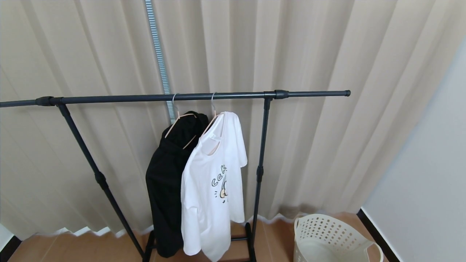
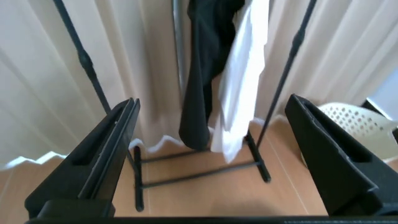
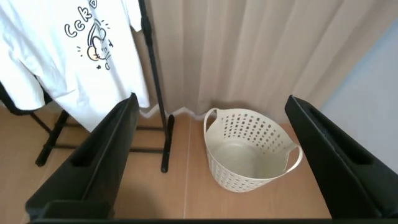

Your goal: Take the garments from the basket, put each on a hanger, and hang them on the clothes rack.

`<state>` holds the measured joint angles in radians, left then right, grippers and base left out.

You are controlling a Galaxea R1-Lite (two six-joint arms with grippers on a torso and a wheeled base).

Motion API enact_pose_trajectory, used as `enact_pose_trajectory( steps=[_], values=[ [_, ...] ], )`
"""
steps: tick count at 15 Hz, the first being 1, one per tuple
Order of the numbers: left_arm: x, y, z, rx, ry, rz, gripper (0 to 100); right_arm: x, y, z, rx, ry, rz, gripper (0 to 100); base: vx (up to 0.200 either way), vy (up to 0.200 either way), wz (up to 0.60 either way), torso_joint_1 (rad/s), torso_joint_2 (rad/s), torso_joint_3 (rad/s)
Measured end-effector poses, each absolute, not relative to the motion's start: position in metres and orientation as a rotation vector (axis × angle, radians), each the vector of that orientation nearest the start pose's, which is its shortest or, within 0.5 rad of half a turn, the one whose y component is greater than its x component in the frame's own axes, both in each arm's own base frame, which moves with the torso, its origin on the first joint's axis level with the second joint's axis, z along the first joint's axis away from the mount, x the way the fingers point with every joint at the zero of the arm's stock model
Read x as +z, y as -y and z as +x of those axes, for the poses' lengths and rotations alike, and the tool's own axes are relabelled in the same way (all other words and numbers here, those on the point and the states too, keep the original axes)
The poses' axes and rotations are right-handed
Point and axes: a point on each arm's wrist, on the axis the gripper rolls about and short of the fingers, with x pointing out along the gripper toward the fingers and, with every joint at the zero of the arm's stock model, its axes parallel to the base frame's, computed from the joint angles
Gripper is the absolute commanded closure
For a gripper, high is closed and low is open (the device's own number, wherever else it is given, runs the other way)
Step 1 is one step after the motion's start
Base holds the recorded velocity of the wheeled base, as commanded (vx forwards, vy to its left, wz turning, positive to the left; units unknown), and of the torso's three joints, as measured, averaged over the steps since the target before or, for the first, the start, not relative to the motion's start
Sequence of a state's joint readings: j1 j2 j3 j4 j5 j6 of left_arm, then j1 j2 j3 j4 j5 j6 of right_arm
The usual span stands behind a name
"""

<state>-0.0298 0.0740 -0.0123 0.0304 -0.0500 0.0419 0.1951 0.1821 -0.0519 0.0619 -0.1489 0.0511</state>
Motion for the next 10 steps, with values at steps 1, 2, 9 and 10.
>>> enact_pose_trajectory(
  steps=[1,2,9,10],
  values=[
    [0.077,0.001,-0.020,-0.056,-0.069,0.041,0,0.087,0.006,-0.013,0.008,-0.163,0.019,0,0.000,0.000,0.00,0.000,0.00,0.000],
    [0.076,0.001,-0.021,-0.042,-0.052,0.040,0,0.087,0.005,-0.016,-0.028,-0.138,0.020,0,0.000,0.000,0.00,0.000,0.00,0.000],
    [0.076,0.001,-0.023,-0.037,-0.016,0.009,0,0.077,0.002,-0.024,-0.064,-0.026,0.033,0,0.000,0.000,0.00,0.000,0.00,0.000],
    [0.076,0.001,-0.023,-0.037,-0.014,0.007,0,0.076,0.000,-0.024,0.012,-0.040,0.011,0,0.000,0.000,0.00,0.000,0.00,0.000]
  ],
)
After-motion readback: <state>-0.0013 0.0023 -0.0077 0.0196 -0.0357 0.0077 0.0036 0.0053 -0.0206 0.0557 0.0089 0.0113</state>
